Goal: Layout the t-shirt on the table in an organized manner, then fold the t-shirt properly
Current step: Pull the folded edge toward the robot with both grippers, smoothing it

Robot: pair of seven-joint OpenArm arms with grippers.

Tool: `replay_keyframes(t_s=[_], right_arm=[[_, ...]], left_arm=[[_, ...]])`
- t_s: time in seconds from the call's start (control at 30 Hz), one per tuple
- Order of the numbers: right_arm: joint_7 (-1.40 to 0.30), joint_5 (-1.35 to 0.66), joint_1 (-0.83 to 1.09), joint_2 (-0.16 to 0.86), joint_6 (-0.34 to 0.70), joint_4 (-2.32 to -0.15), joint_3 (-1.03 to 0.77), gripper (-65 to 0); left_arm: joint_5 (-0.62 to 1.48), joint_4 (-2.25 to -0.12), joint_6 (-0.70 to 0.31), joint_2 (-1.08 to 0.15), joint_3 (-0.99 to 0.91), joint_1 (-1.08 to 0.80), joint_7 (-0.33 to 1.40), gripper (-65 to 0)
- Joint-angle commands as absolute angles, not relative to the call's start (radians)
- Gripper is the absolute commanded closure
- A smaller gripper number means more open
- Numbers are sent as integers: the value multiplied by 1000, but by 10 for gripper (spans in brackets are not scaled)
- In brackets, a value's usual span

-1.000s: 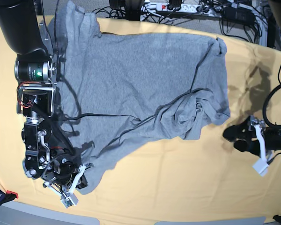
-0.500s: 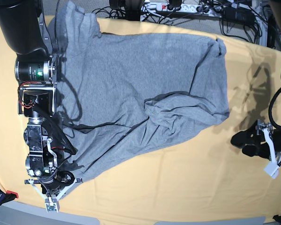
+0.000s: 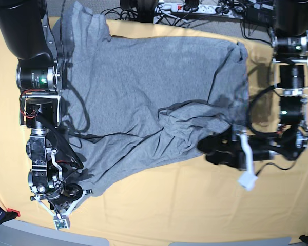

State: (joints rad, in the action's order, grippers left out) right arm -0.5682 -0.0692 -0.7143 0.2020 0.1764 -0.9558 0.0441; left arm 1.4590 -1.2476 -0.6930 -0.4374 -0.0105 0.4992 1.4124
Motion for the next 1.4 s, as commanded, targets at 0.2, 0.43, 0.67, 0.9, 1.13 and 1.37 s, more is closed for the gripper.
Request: replay_keyframes(t_s=[0.2, 0.43, 0.67, 0.9, 1.13, 1.37], right_arm=[[-543, -59, -757, 217, 184, -973, 39, 0], [-543, -45, -757, 216, 184, -973, 39, 0], [-543, -44, -757, 217, 185, -973, 39, 0], [-538, -45, -756, 217, 236, -973, 39, 0], [-540, -44, -756, 218, 236, -973, 39, 0], [-538, -44, -757, 228, 170, -973, 39, 0]], left_arm=[[1389, -1262, -698, -353, 163, 530, 1396, -470], [1253, -1262, -698, -352, 273, 529, 1396, -470], [987, -1262, -698, -352, 299, 533, 1337, -63], [1051, -1263, -698, -355, 265, 640, 1377, 0], [1100, -1263, -698, -426, 127, 752, 1396, 0], [1017, -1261, -698, -552, 39, 744, 1326, 0]])
